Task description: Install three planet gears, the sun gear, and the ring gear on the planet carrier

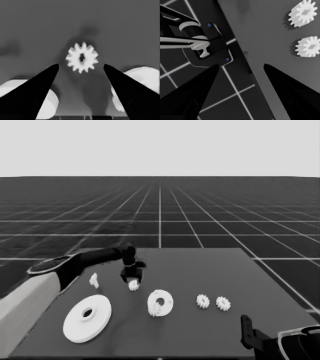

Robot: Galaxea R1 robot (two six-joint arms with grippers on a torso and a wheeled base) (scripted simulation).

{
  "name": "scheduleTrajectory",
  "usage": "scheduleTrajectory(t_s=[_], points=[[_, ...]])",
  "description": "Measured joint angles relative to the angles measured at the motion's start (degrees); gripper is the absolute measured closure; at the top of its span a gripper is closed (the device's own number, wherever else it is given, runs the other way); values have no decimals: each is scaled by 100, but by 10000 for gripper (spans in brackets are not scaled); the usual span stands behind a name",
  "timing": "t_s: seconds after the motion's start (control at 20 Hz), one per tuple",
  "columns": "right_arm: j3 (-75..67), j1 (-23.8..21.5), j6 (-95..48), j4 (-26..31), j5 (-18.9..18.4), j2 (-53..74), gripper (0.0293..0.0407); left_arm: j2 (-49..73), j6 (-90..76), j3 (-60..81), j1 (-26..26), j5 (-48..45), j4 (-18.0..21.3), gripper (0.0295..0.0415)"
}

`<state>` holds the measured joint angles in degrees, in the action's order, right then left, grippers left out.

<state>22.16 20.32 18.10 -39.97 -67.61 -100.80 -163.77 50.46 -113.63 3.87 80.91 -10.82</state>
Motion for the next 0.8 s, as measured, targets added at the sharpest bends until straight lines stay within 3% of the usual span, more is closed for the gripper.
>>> scheduleTrajectory(t_s=[0.1, 0.35, 0.45, 0.8], points=[[0, 0, 0, 0, 0, 0, 315, -192, -232, -473, 273, -223, -141, 326], [0, 0, 0, 0, 0, 0, 315, -307, -375, -741, 359, -321, -173, 327], [0, 0, 0, 0, 0, 0, 315, -311, -381, -765, 359, -337, -185, 397], [0, 0, 0, 0, 0, 0, 315, -320, -384, -778, 361, -353, -193, 398]])
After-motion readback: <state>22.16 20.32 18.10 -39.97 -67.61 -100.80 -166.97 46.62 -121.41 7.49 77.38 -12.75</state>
